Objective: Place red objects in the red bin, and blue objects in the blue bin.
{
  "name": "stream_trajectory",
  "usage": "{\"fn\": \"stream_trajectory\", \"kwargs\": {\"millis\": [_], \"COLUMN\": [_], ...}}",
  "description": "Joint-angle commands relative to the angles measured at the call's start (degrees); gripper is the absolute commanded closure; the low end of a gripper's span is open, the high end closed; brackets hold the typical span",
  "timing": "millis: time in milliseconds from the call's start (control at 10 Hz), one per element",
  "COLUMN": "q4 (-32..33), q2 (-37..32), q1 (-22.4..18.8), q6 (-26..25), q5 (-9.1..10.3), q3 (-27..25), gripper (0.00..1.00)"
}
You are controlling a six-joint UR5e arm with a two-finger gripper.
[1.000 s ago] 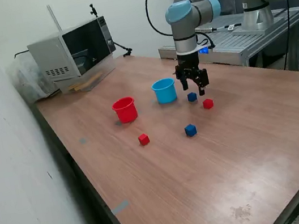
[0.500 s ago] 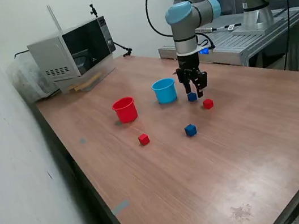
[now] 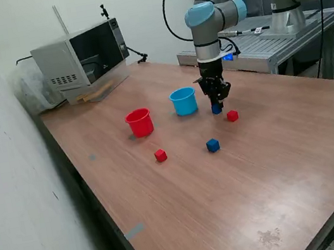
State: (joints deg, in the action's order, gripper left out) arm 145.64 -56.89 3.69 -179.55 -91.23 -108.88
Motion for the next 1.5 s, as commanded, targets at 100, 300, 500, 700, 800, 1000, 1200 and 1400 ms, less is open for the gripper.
{"fn": "stream_trajectory", "kwargs": {"millis": [100,300,500,700,800,1000,1200,1400], "q4": [0.0,-0.5,-0.9,-1.5,-5.9,-6.7,-6.7,-6.7], "q2": [-0.2,-2.8,-8.4,-13.4,-15.0,-14.8,-14.7,-14.0], "q1": [-0.1,-0.1,-0.2,-0.1,0.2,1.1,3.7,6.4], "q6": [1.8,3.1,3.6,3.6,3.6,3.7,4.9,5.0], "q5": [-0.09,-0.09,-0.09,-0.09,-0.17,-0.17,-0.17,-0.09], "q3": [0.0,0.1,0.2,0.4,1.3,1.8,2.1,2.6], "gripper": [1.00,1.00,1.00,1.00,1.00,1.00,1.00,1.00]}}
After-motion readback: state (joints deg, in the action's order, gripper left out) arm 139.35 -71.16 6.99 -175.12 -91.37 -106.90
